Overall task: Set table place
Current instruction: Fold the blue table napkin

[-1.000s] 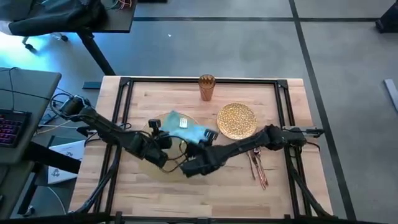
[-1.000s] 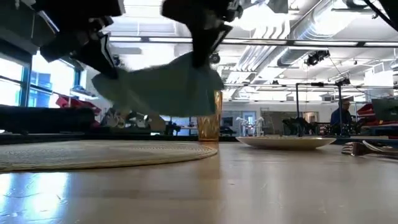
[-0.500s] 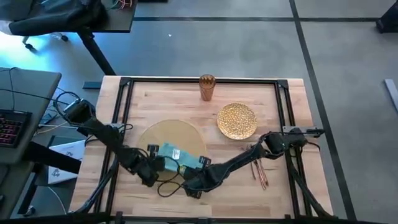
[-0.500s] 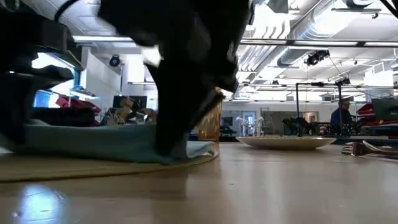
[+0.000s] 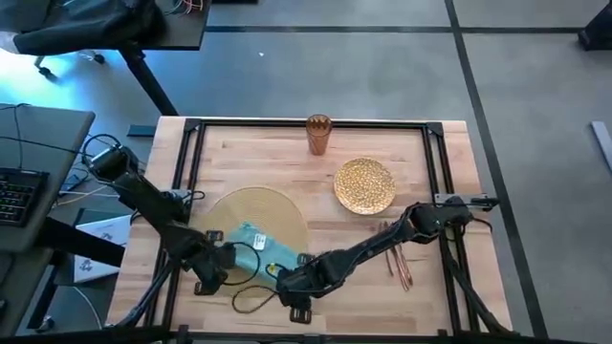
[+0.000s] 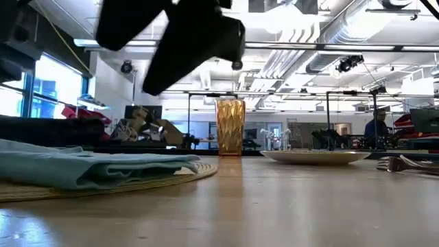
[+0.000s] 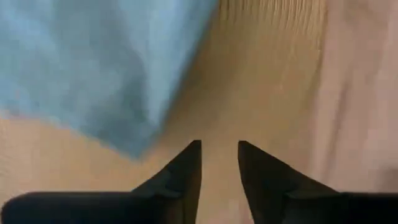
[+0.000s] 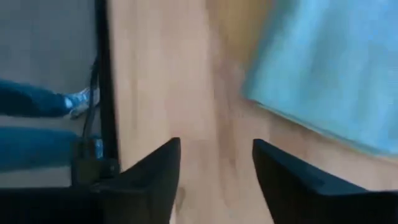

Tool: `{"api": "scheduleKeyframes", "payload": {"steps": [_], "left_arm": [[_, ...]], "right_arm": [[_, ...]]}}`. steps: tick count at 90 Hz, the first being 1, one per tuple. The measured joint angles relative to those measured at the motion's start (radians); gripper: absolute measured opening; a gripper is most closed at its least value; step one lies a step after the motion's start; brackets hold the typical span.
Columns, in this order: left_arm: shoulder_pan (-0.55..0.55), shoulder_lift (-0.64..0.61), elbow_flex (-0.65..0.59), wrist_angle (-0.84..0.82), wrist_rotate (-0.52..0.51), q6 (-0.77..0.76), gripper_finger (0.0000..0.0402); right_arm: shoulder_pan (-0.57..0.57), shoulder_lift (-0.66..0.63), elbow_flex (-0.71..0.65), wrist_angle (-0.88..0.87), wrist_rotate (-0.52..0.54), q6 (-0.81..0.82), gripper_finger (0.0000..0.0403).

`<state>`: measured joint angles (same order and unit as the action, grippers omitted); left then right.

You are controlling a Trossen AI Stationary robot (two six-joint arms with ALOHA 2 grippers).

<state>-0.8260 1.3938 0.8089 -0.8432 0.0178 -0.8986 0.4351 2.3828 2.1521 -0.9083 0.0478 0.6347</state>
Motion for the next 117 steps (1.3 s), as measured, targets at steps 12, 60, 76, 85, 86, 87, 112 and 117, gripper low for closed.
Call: {"api": "scheduleKeyframes", "payload": {"steps": [12,60,76,85,86,87,112,117], "left_arm": [[-0.057,-0.018,-0.012,-0.013,0.011,-0.193,0.0105],[-0.095,-0.011,-0.045,0.030,-0.185,-0.426,0.0049],[-0.029,-0.017,-0.045,0.026,-0.244,-0.423,0.0037],[0.025,-0.037,-0.043,0.024,-0.315,-0.408,0.0029],[0.032,-0.040,-0.043,0.024,-0.324,-0.408,0.0027],[0.039,-0.042,-0.043,0.025,-0.333,-0.406,0.0026],[0.245,-0.048,-0.092,0.093,-0.360,-0.193,0.0002],[0.288,-0.048,-0.131,0.149,-0.335,-0.160,0.0001]], "right_arm": [[-0.068,-0.002,-0.002,-0.058,0.015,0.051,0.0191],[-0.172,0.004,-0.192,0.146,-0.119,0.151,0.0119],[-0.137,0.003,-0.192,0.132,-0.109,0.177,0.0033],[-0.118,0.002,-0.183,0.117,-0.110,0.204,0.0008],[-0.116,0.001,-0.181,0.117,-0.110,0.208,0.0008],[-0.113,0.001,-0.178,0.116,-0.110,0.214,0.0008],[-0.040,-0.001,-0.108,0.052,-0.141,0.355,0.0001],[-0.020,-0.001,-0.105,0.052,-0.159,0.379,0.0001]]}}
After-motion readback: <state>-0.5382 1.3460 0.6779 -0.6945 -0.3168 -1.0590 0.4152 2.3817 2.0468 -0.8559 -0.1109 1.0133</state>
